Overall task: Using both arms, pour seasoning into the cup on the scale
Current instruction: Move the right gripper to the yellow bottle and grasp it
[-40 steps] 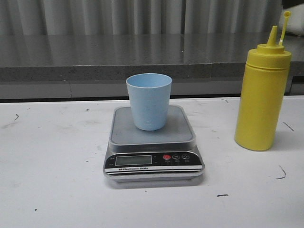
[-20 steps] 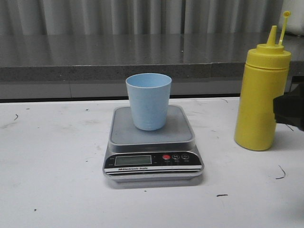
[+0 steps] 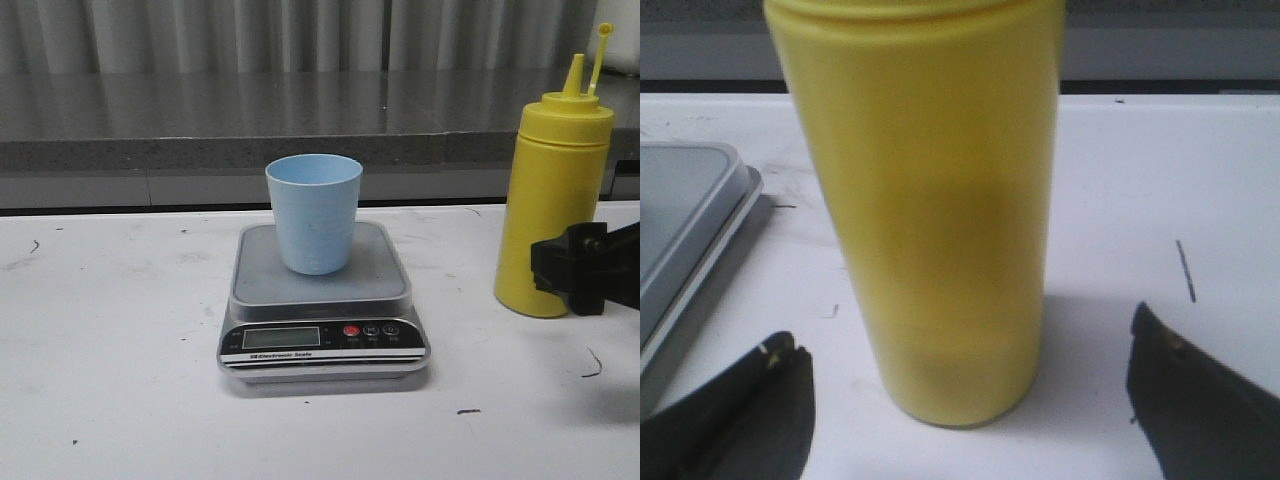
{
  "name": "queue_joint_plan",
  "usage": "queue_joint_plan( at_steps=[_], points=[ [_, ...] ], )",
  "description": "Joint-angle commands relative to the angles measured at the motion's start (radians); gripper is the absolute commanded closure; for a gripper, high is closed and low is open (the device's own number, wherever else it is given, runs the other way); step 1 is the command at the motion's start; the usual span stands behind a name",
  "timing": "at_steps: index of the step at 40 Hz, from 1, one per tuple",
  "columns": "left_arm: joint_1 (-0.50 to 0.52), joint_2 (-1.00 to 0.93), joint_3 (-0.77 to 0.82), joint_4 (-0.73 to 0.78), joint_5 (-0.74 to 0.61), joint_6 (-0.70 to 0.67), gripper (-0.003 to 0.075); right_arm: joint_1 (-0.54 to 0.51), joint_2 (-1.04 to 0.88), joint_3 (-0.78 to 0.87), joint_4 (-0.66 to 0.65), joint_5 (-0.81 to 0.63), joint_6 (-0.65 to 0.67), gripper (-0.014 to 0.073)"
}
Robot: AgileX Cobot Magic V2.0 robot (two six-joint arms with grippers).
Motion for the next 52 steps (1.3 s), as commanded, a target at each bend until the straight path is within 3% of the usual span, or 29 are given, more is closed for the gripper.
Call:
queue_joint_plan(
  at_steps=[1,19,31,33,40,42,47,52],
  points=[
    [0.002,0.011,-0.026,-0.005,-0.085,-0.008,0.074,-0.002,0.008,-0.046,-0.017,-0.143,0.004,-0.0057],
    [0.002,0.011,-0.026,-0.005,-0.085,-0.008,0.074,-0.004,0.144,-0.242,0.028,-0.1,0.004,-0.0057],
    [0.002,0.011,-0.026,-0.005,-0.085,-0.008,0.074,-0.004,0.191,-0.259,0.07,-0.138,0.004,-0.0041],
    [0.002,0.011,-0.026,-0.005,-0.085,-0.008,0.074,-0.004,0.192,-0.259,0.08,-0.138,0.004,0.001],
    [0.002,0.011,-0.026,-0.005,-0.085,-0.008,0.074,-0.004,0.192,-0.259,0.082,-0.159,-0.001,0.0361],
    [0.002,0.011,-0.026,-0.005,-0.085,-0.008,0.074,-0.004,0.192,-0.259,0.082,-0.159,-0.001,0.0423],
    [0.002,0.011,-0.026,-0.005,-0.085,-0.008,0.074,-0.004,0.192,-0.259,0.082,-0.159,-0.015,0.0445],
    [0.002,0.011,-0.026,-0.005,-0.085,-0.008,0.074,-0.004,0.176,-0.259,0.07,-0.159,-0.155,0.0445]
  ],
)
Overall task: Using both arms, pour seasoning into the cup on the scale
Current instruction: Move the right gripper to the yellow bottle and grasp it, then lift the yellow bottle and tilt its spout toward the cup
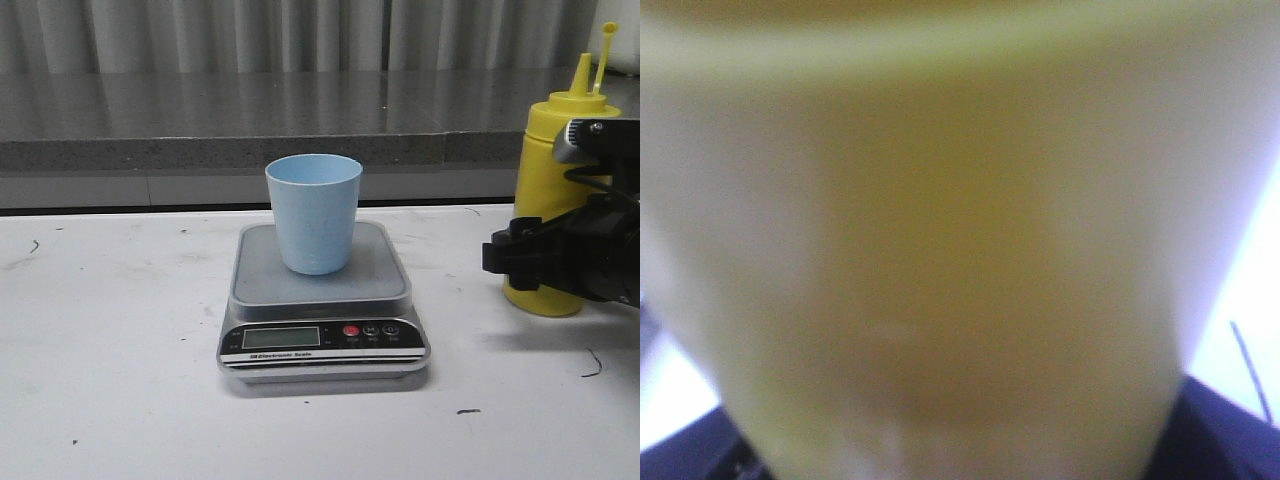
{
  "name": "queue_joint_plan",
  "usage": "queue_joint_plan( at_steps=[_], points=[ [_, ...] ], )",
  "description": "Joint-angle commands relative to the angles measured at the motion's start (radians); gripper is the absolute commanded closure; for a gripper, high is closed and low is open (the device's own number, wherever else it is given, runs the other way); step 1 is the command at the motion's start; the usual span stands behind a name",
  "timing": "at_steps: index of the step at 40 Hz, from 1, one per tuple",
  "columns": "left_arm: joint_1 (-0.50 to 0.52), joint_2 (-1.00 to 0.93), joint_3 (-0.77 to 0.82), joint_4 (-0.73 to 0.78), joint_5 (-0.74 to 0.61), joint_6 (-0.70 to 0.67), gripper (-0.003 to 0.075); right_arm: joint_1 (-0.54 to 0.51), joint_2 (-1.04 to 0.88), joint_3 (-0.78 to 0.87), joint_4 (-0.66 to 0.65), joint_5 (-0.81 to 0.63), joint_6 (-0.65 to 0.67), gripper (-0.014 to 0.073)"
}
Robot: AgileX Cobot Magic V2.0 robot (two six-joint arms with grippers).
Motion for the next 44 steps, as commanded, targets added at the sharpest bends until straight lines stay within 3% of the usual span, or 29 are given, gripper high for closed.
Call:
queue_joint_plan(
  at_steps=[1,10,37,44],
  points=[
    [0.002,0.011,-0.026,-0.005,-0.085,-0.008,0.074,-0.004,-0.06,-0.015,-0.008,-0.148,-0.144,0.0445],
    [0.002,0.011,-0.026,-0.005,-0.085,-0.008,0.074,-0.004,-0.169,-0.016,-0.009,-0.128,-0.531,0.0445],
    [0.002,0.011,-0.026,-0.005,-0.085,-0.008,0.074,-0.002,-0.227,-0.258,-0.02,0.181,-1.221,0.0447],
    [0.002,0.011,-0.026,-0.005,-0.085,-0.008,0.074,-0.002,-0.223,-0.316,-0.06,0.211,-1.325,0.0447]
  ],
)
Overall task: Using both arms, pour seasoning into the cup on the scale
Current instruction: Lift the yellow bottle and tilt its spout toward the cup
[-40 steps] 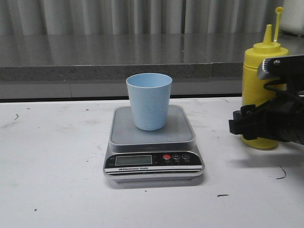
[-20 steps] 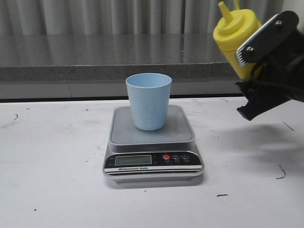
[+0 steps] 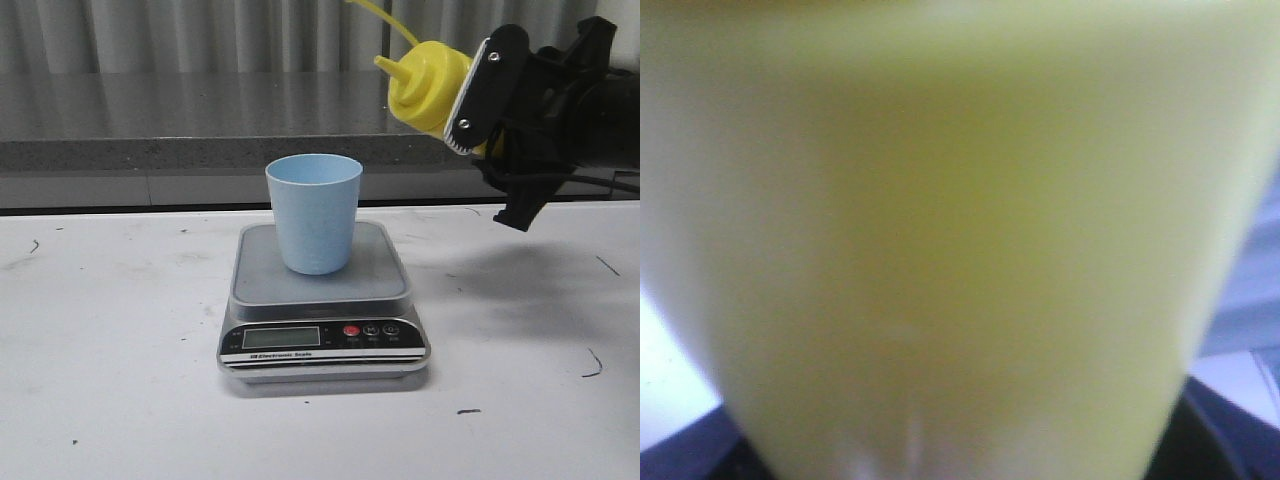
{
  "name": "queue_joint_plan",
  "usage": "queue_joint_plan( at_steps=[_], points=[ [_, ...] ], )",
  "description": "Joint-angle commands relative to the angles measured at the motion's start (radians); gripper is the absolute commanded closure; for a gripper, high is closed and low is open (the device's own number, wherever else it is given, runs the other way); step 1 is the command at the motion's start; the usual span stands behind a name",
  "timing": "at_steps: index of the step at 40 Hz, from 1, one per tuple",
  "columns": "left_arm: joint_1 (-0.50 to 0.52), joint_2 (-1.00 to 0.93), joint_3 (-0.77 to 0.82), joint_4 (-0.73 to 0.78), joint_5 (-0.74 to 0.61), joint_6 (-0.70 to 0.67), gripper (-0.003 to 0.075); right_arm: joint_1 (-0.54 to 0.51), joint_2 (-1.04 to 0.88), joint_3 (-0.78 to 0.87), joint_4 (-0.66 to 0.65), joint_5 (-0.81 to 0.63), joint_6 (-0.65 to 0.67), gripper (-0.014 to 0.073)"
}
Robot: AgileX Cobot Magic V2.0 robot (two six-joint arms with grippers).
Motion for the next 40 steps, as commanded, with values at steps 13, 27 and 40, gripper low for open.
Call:
queue_joint_plan(
  at_steps=[13,27,40],
  points=[
    [0.002,0.011,-0.026,-0.005,-0.085,-0.007,0.074,-0.002,-0.045,-0.078,-0.112,-0.087,-0.151,0.0447],
    [0.002,0.011,-0.026,-0.005,-0.085,-0.007,0.074,-0.002,-0.045,-0.078,-0.085,-0.084,-0.094,0.0447],
    [0.002,0.011,-0.026,-0.005,-0.085,-0.007,0.074,0.046,-0.048,-0.078,0.254,-0.081,0.186,0.0447]
  ],
)
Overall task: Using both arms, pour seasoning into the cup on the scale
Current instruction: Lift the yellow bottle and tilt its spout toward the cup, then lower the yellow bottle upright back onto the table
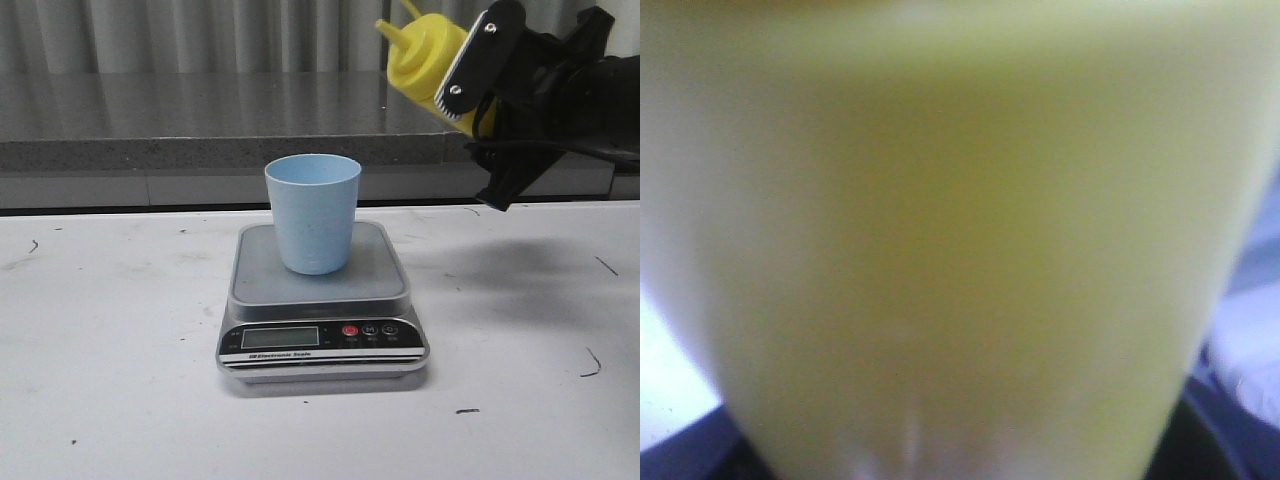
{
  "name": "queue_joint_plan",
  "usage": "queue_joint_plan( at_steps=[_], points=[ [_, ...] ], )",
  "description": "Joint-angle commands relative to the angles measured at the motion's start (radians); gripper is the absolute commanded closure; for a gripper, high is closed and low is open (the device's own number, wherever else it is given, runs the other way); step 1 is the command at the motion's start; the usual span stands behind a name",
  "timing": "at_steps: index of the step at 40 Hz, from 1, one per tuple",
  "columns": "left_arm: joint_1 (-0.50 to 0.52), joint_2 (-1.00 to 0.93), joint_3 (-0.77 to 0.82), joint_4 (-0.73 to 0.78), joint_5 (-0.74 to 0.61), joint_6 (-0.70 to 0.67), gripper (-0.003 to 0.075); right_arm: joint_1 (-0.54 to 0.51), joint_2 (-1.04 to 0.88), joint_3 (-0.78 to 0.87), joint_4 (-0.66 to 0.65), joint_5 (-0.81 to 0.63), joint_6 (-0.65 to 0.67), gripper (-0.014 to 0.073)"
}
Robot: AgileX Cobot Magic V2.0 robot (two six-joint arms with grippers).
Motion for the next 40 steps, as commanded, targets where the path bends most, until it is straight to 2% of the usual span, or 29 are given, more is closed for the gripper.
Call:
queue_joint_plan(
  at_steps=[1,6,11,15,21,30,40],
  points=[
    [0.002,0.011,-0.026,-0.005,-0.085,-0.007,0.074,0.025,-0.052,-0.035,0.134,-0.116,0.041,0.0447],
    [0.002,0.011,-0.026,-0.005,-0.085,-0.007,0.074,0.063,-0.057,-0.035,0.277,-0.093,0.041,0.0447],
    [0.002,0.011,-0.026,-0.005,-0.085,-0.007,0.074,0.091,-0.079,-0.035,0.333,0.042,0.05,0.0447],
    [0.002,0.011,-0.026,-0.005,-0.085,-0.007,0.074,0.09,-0.1,-0.036,0.34,0.163,0.181,0.0447],
    [0.002,0.011,-0.026,-0.005,-0.085,-0.007,0.074,0.089,-0.125,-0.035,0.413,0.193,0.37,0.0447],
    [0.002,0.011,-0.026,-0.005,-0.085,-0.007,0.074,0.089,-0.182,0.025,0.4,0.187,0.677,0.0447],
    [0.002,0.011,-0.026,-0.005,-0.085,-0.007,0.074,0.089,-0.187,0.123,0.239,0.036,0.833,0.0447]
  ],
)
